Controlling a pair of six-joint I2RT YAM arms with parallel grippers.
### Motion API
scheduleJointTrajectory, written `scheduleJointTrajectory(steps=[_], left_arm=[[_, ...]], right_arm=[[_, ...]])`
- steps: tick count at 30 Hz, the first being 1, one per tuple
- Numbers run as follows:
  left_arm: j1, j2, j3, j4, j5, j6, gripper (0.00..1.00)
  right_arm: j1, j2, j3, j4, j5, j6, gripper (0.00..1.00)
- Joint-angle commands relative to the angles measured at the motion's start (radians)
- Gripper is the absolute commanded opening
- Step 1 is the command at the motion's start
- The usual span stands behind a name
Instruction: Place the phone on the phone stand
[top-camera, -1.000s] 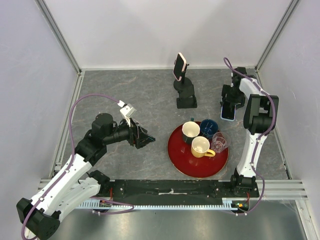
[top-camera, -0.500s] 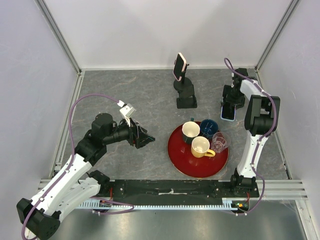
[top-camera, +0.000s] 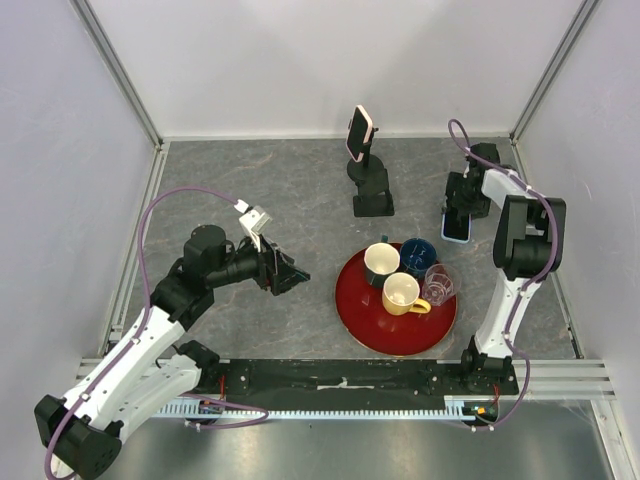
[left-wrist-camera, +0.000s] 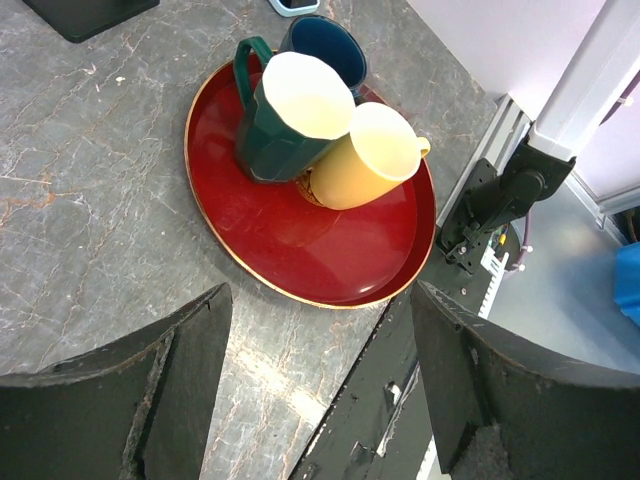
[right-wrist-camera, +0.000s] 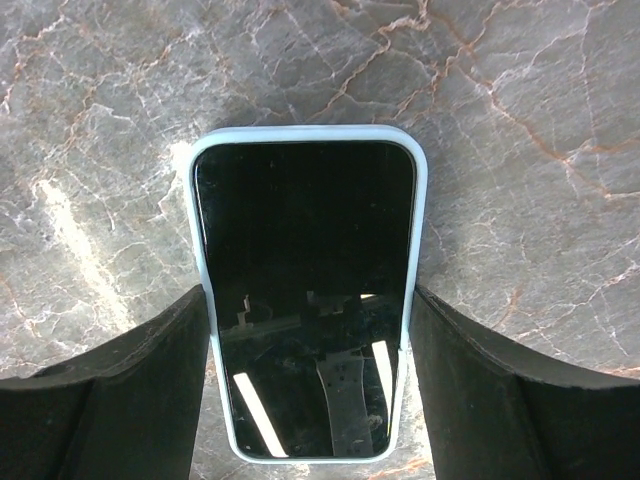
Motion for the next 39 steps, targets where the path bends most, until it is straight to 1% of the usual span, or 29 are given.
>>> scheduleJointTrajectory(steps=[1, 11, 18, 23, 26, 28, 29, 32, 34, 37, 39], left_arm=[[0.005, -0.011, 0.001, 0.041, 0.028, 0.010, 0.78], [0.005, -0.022, -0.002, 0.041, 0.029, 0.008, 0.78], [0.007, -0.016, -0.001, 0.045, 0.038, 0.005, 0.78], [0.007, -0.016, -0.002, 0.048, 0.040, 0.005, 0.78], [0.007, -0.014, -0.002, 0.048, 0.042, 0.005, 0.78], [0.007, -0.010, -0.005, 0.053, 0.043, 0.001, 0.78], [0.007, -0.010, -0.007, 0.054, 0.048, -0.001, 0.78], [0.007, 0.000, -0.010, 0.071, 0.068, -0.014, 0.78], [0.007, 0.009, -0.012, 0.077, 0.077, -0.021, 0.78], [0.008, 0.012, -0.010, 0.079, 0.075, -0.022, 0.78], [0.013, 0.015, -0.010, 0.078, 0.075, -0.027, 0.78]], right_arm=[[0.004, -0.065, -0.086, 0.089, -0.070, 0.043, 0.00], [-0.008, -0.223, -0.230, 0.273, -0.060, 0.126, 0.00], [-0.018, -0.332, -0.315, 0.409, -0.051, 0.129, 0.00], [-0.021, -0.390, -0.363, 0.477, -0.042, 0.126, 0.00], [-0.021, -0.456, -0.413, 0.554, -0.079, 0.118, 0.00], [-0.021, -0.497, -0.450, 0.572, -0.114, 0.113, 0.00], [-0.021, -0.540, -0.459, 0.619, -0.126, 0.107, 0.00], [-0.019, -0.628, -0.476, 0.649, -0.165, 0.100, 0.00], [-0.015, -0.663, -0.455, 0.644, -0.184, 0.084, 0.00], [0.010, -0.712, -0.394, 0.589, -0.214, 0.055, 0.00], [0.054, -0.735, -0.361, 0.536, -0.226, 0.029, 0.00]])
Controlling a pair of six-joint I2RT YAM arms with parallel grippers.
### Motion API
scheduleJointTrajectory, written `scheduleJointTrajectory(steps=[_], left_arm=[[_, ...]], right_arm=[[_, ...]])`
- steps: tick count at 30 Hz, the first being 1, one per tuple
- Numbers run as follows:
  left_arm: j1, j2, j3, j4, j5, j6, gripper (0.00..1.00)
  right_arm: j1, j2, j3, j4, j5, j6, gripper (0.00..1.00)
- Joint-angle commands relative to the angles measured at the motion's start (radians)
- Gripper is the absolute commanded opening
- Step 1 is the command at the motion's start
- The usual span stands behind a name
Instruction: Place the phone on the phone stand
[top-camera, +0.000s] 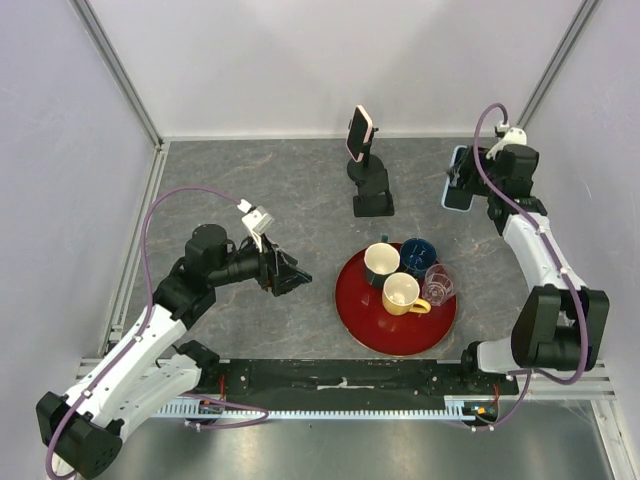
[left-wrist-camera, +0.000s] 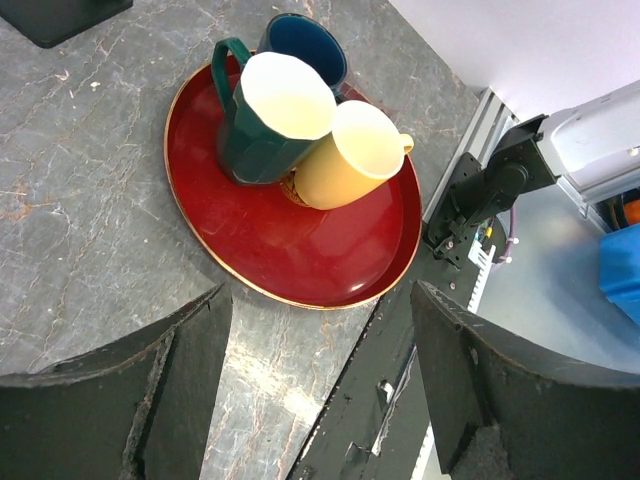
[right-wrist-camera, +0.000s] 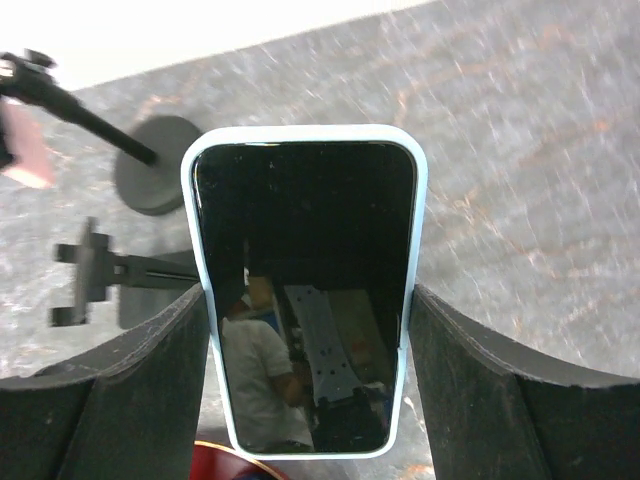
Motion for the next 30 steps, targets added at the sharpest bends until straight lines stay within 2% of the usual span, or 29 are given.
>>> scheduleJointTrajectory(steps=[1, 7, 8, 12, 19, 25, 30], left_arm=[[0.014, 0.004, -0.004, 0.043, 0.026, -0.025, 0.78], [0.054, 0.010, -0.003, 0.052, -0.005, -0.060, 0.75], [0.064, 0.012, -0.004, 0.066, -0.008, -0.067, 0.75], [0.140, 0.020, -0.006, 0.106, -0.035, -0.146, 0.75], [0.180, 0.004, 0.081, 0.077, -0.074, -0.323, 0.77], [0.183, -0.028, 0.189, -0.040, -0.181, -0.387, 0.80], [0.183, -0.048, 0.157, 0.051, -0.115, -0.397, 0.85]], right_arm=[[0.076, -0.077, 0.131, 0.023, -0.074, -0.064, 0.00], [0.303, -0.132, 0.205, -0.072, -0.059, -0.130, 0.00], [0.372, -0.136, 0.210, -0.078, -0.051, -0.139, 0.00], [0.547, -0.146, 0.253, -0.126, -0.002, -0.195, 0.00], [0.877, -0.135, 0.302, -0.261, 0.128, -0.339, 0.00], [1.011, -0.130, 0.287, -0.318, 0.204, -0.399, 0.00], [1.077, -0.141, 0.261, -0.325, 0.208, -0.409, 0.00]])
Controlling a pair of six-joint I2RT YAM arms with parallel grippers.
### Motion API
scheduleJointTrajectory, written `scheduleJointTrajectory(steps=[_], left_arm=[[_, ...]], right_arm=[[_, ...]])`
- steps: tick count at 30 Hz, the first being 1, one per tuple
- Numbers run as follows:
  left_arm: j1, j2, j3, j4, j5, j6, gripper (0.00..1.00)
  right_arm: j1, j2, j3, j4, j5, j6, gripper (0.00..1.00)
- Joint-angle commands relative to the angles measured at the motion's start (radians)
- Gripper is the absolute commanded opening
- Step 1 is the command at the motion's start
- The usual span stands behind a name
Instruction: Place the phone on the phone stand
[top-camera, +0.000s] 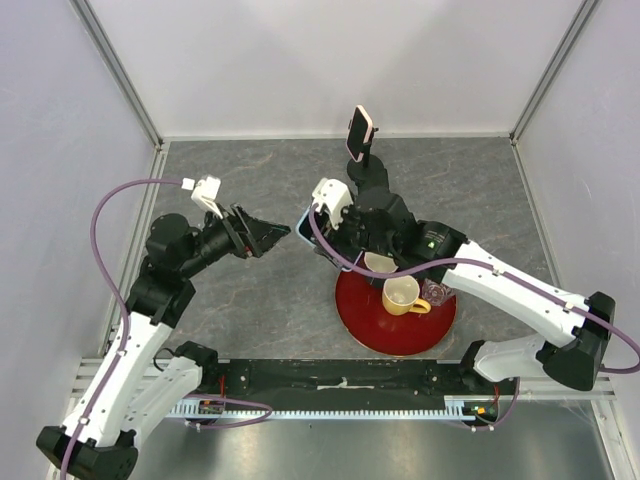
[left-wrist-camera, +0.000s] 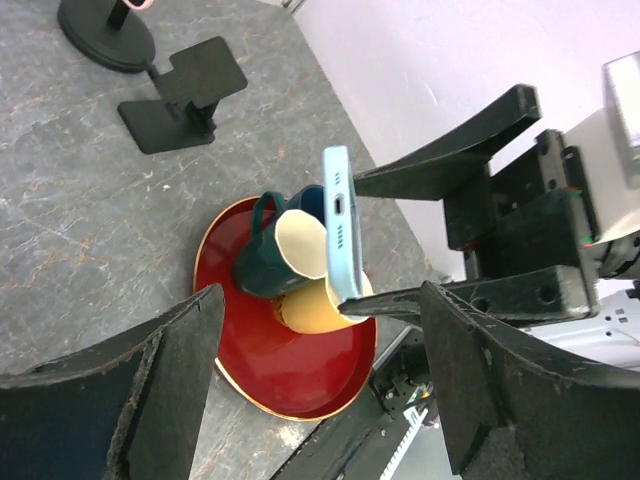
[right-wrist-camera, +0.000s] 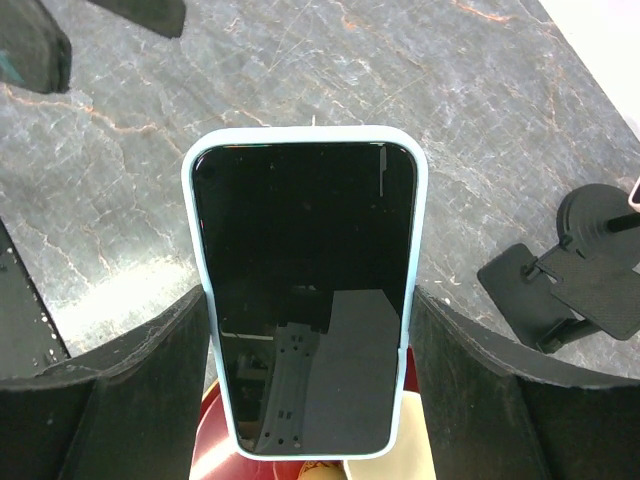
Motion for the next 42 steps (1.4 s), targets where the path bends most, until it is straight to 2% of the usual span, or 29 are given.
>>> scheduleJointTrajectory(steps=[1, 3, 6, 12, 14, 18, 23, 25, 26, 27, 28, 29, 30, 31, 33, 34, 36, 37, 39, 42], left_arm=[[0.003, 0.017, 0.003, 0.073, 0.103, -0.044, 0.86], [0.003, 0.054, 0.019, 0.088, 0.215, -0.032, 0.85], [0.002, 0.119, 0.026, 0.091, 0.297, -0.024, 0.84], [-0.021, 0.159, 0.003, 0.166, 0.384, -0.045, 0.83], [-0.038, 0.168, -0.001, 0.183, 0.392, -0.055, 0.78], [-0.055, 0.189, -0.016, 0.191, 0.423, -0.073, 0.59], [-0.066, 0.215, -0.041, 0.243, 0.449, -0.111, 0.48], [-0.072, 0.223, -0.041, 0.249, 0.463, -0.115, 0.38], [-0.076, 0.225, -0.038, 0.253, 0.467, -0.116, 0.31], [-0.079, 0.226, -0.035, 0.254, 0.475, -0.116, 0.18], [-0.081, 0.223, -0.036, 0.256, 0.474, -0.118, 0.12], [-0.083, 0.219, -0.038, 0.257, 0.472, -0.119, 0.07], [-0.083, 0.212, -0.041, 0.259, 0.467, -0.124, 0.02], [-0.083, 0.209, -0.044, 0.259, 0.466, -0.128, 0.02], [-0.083, 0.185, -0.050, 0.263, 0.443, -0.137, 0.02], [-0.083, 0.173, -0.055, 0.265, 0.428, -0.148, 0.02], [-0.081, 0.136, -0.076, 0.291, 0.389, -0.161, 0.02], [-0.081, 0.125, -0.084, 0.295, 0.368, -0.176, 0.02], [-0.078, 0.101, -0.109, 0.311, 0.323, -0.191, 0.02], [-0.075, 0.074, -0.144, 0.343, 0.290, -0.229, 0.02]], right_arm=[[0.047, -0.044, 0.019, 0.042, 0.041, -0.038, 0.00], [0.062, -0.045, 0.010, 0.042, 0.041, -0.044, 0.00], [0.085, -0.059, -0.006, 0.045, 0.042, -0.049, 0.00], [0.119, -0.093, -0.032, 0.056, 0.036, -0.049, 0.00], [0.131, -0.099, -0.039, 0.059, 0.050, -0.050, 0.00], [0.142, -0.120, -0.055, 0.062, 0.062, -0.050, 0.00], [0.168, -0.127, -0.070, 0.062, 0.087, -0.038, 0.00], [0.183, -0.124, -0.070, 0.060, 0.099, -0.032, 0.00], [0.188, -0.125, -0.073, 0.062, 0.108, -0.031, 0.00], [0.191, -0.122, -0.075, 0.062, 0.117, -0.026, 0.00], [0.197, -0.124, -0.075, 0.062, 0.123, -0.017, 0.00], [0.199, -0.121, -0.075, 0.062, 0.129, -0.008, 0.03], [0.199, -0.114, -0.072, 0.053, 0.142, 0.003, 0.11], [0.199, -0.110, -0.070, 0.045, 0.155, 0.026, 0.31], [0.199, -0.101, -0.059, 0.022, 0.180, 0.061, 0.50], [0.199, -0.101, -0.058, 0.014, 0.212, 0.080, 0.65], [0.199, -0.104, -0.055, -0.016, 0.228, 0.137, 0.79], [0.199, -0.110, -0.056, -0.024, 0.223, 0.146, 0.90], [0.197, -0.142, -0.068, -0.042, 0.211, 0.218, 0.97], [0.185, -0.205, -0.114, -0.033, 0.177, 0.310, 0.98]])
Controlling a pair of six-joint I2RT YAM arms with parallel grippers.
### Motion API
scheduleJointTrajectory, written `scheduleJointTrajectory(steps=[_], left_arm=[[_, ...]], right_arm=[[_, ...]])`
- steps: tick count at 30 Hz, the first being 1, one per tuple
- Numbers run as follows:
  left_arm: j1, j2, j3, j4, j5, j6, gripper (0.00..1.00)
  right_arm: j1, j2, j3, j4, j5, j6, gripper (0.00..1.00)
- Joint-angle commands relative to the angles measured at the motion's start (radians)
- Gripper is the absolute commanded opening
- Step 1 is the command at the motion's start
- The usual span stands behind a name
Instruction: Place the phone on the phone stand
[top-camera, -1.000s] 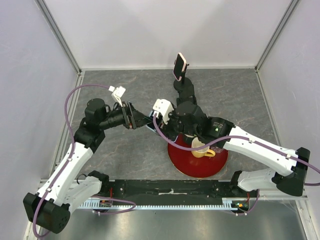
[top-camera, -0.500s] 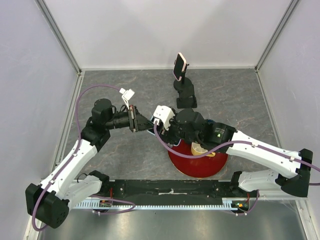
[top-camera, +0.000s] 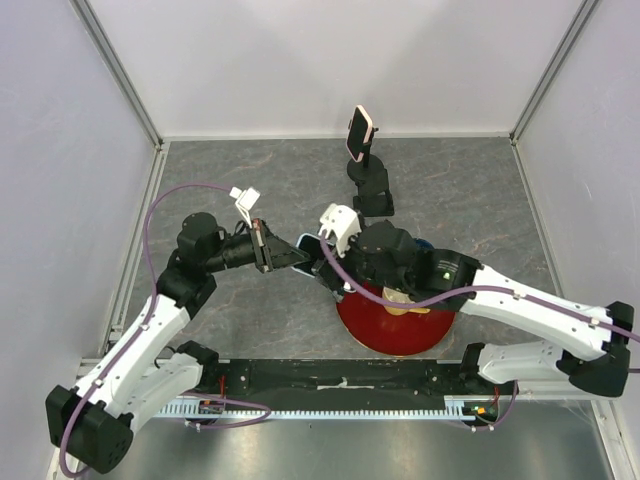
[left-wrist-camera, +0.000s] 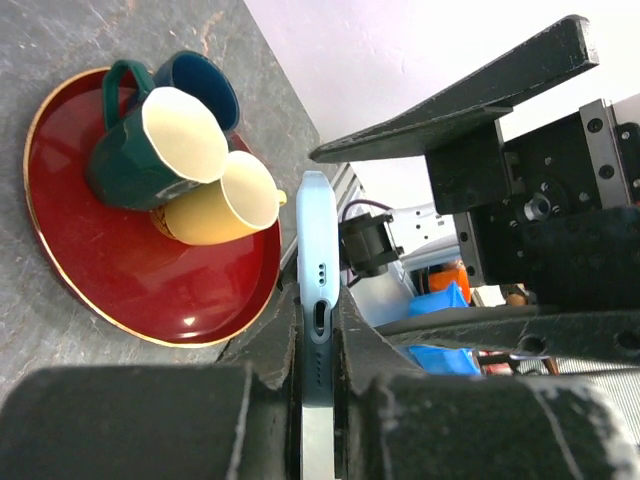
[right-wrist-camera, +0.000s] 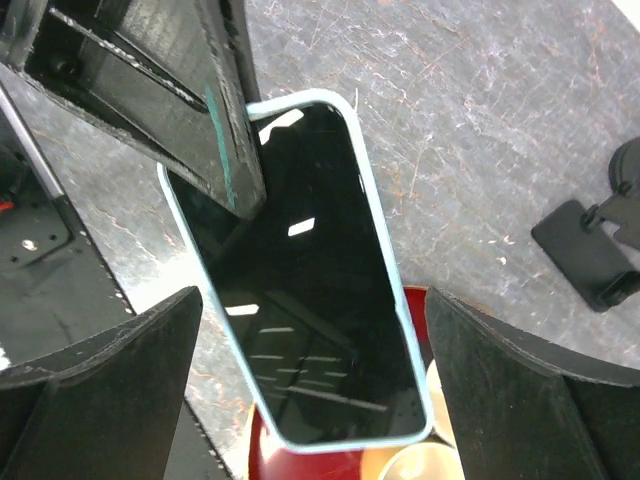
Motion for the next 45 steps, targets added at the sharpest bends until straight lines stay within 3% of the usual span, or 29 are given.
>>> scheduleJointTrajectory(steps=[1, 5, 10, 16, 19, 21, 25, 31, 35, 40, 45], left_arm=[[0.002, -0.060, -0.032, 0.160, -0.058, -0.098, 0.02], [0.011, -0.086, -0.087, 0.246, -0.095, -0.172, 0.02], [0.011, -0.149, -0.161, 0.416, -0.144, -0.308, 0.02], [0.011, -0.209, -0.259, 0.555, -0.211, -0.431, 0.02], [0.011, -0.243, -0.291, 0.582, -0.250, -0.462, 0.02], [0.011, -0.264, -0.305, 0.605, -0.260, -0.482, 0.02], [0.011, -0.275, -0.325, 0.631, -0.271, -0.499, 0.02], [0.011, -0.266, -0.337, 0.667, -0.280, -0.511, 0.02], [0.011, -0.261, -0.350, 0.691, -0.288, -0.517, 0.02], [0.011, -0.261, -0.377, 0.722, -0.317, -0.526, 0.02], [0.011, -0.251, -0.399, 0.780, -0.328, -0.542, 0.02]], right_arm=[[-0.018, -0.114, -0.060, 0.020, -0.009, 0.201, 0.98], [-0.038, -0.217, -0.148, 0.081, -0.054, 0.374, 0.98], [-0.084, -0.364, -0.305, 0.178, 0.006, 0.633, 0.98], [-0.185, -0.544, -0.505, 0.382, -0.031, 0.920, 0.98], [-0.241, -0.581, -0.618, 0.562, -0.128, 1.000, 0.88], [-0.276, -0.578, -0.707, 0.779, -0.191, 1.083, 0.81], [-0.290, -0.477, -0.765, 1.096, -0.334, 1.148, 0.80], [-0.290, -0.369, -0.798, 1.325, -0.342, 1.195, 0.79], [-0.290, -0.299, -0.815, 1.459, -0.336, 1.252, 0.62], [-0.288, -0.233, -0.835, 1.582, -0.341, 1.286, 0.53], [-0.290, -0.224, -0.847, 1.580, -0.314, 1.286, 0.43]])
